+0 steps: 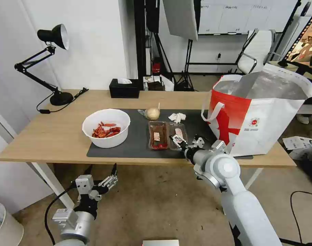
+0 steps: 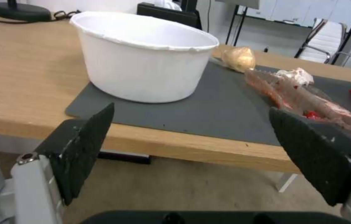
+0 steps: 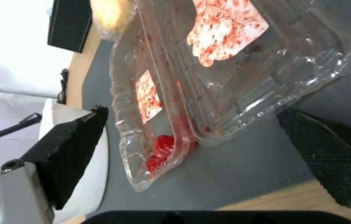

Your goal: Pick up the trash from the table and place it into the takeout bag.

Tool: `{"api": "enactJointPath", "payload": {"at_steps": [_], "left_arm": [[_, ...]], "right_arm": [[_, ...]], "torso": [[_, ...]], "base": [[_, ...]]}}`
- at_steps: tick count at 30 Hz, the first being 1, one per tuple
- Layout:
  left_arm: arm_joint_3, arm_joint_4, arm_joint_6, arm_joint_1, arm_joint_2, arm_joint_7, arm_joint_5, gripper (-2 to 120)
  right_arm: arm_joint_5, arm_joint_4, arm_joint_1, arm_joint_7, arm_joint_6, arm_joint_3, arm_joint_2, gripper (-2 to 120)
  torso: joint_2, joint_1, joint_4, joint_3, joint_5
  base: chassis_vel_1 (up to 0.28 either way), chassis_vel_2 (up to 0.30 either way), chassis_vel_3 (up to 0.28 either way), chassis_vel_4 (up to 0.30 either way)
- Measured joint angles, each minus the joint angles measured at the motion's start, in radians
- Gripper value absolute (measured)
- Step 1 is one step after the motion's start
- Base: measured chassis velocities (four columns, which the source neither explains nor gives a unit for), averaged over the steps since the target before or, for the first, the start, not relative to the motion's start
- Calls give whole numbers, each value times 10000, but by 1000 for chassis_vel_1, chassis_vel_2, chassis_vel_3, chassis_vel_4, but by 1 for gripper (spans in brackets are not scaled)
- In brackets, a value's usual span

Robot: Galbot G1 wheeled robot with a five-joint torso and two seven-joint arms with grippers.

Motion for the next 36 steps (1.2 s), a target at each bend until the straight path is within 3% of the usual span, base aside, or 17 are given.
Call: {"api": "enactJointPath", "payload": {"at_steps": [5,17,36], "left_arm": [[15,50,-1,-3,3,-8,-3,100],[47,99,-37,-6,24,-16,-10,100],[34,60,-79,65,9,-22,-24,100]], "right_arm": [[-610,-56,-89,-1057,520,-99,51,100],[-1601,-368,-25,-2852,1019,-231,2,100],[-1837,-831,503,-3556,-45,-750,40,100]], "torso": [[-6,4,14,6,8],[-4,3,5,4,4],[-3,2,5,3,3]], "base": [[0,0,0,0],[0,0,0,0],[0,0,0,0]]}}
